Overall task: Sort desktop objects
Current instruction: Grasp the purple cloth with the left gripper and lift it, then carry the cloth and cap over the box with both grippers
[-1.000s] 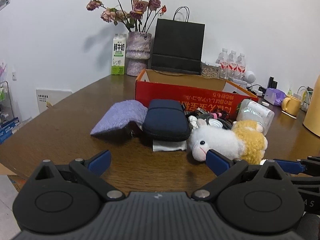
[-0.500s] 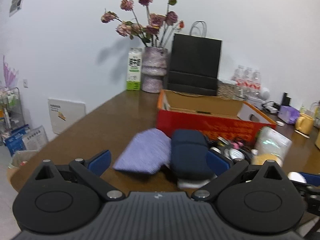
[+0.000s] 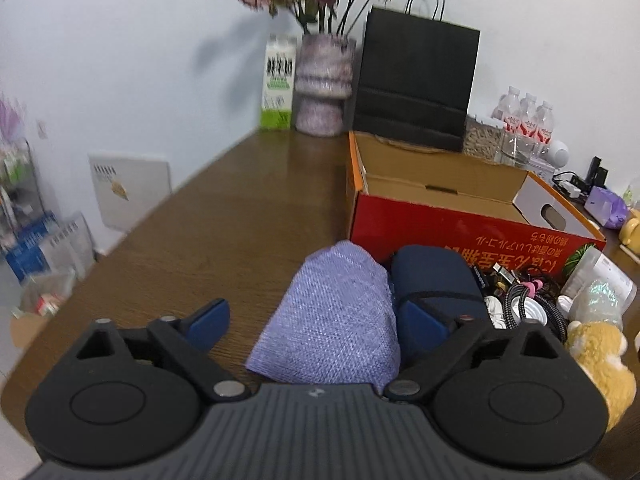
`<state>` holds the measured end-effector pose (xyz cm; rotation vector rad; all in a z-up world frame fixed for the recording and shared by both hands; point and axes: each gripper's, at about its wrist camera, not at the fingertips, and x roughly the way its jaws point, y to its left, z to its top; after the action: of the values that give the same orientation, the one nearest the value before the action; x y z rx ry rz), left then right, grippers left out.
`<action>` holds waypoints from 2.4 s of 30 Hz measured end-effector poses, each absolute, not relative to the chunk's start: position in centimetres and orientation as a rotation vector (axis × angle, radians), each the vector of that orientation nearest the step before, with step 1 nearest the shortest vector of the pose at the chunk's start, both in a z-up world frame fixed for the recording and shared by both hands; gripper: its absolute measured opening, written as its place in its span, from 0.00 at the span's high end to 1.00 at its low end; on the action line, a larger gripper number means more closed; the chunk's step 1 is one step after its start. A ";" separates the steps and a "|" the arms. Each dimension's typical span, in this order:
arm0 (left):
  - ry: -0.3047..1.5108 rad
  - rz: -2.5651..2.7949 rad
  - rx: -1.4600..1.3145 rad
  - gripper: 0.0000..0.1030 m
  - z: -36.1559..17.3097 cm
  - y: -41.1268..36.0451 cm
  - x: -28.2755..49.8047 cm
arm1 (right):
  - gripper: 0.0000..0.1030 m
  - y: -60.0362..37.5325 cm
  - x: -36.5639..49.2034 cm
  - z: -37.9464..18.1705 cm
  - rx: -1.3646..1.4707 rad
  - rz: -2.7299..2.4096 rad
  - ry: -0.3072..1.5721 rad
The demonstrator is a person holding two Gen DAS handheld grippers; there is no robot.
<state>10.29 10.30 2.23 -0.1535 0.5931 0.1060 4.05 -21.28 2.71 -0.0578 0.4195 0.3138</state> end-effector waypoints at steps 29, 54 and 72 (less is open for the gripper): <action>0.521 0.060 -0.085 0.57 4.4 8.1 7.9 | 0.62 -21.9 3.6 2.8 -0.035 0.320 0.400; 0.396 0.142 0.356 0.95 0.5 4.8 6.0 | 0.62 -21.7 3.0 2.5 -0.039 0.323 0.414; 0.160 0.180 0.374 0.95 5.4 3.0 7.7 | 0.62 -21.1 4.3 4.8 -0.069 0.309 0.329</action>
<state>7.66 3.04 5.44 0.3738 0.1600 0.1797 4.31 -21.06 4.83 -0.0688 0.3294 0.3091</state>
